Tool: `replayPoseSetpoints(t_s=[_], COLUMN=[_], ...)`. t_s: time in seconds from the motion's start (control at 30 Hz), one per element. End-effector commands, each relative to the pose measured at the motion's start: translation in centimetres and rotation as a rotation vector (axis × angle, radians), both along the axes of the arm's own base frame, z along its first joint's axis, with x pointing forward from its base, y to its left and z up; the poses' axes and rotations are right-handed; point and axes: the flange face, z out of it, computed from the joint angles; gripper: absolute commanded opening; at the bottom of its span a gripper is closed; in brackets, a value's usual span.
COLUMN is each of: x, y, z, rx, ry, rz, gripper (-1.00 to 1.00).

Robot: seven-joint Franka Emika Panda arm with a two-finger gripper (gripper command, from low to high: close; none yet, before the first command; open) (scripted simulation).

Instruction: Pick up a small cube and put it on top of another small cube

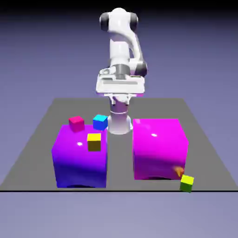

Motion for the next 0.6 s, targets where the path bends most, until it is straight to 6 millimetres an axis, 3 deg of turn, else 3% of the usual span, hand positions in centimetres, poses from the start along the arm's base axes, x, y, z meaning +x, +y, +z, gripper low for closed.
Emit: replayPoseSetpoints(t_s=[0.0,0.27,0.57], x=[0.8,8.4,14.4], y=[0.5,8.1,17.5], z=[0.9,-1.6,-7.3], rx=[-0.003,-0.152,-0.322], ry=[0.002,0.256,0.526], rz=[0.004,0.227,0.471], gripper=[0.00,0.00,0.00])
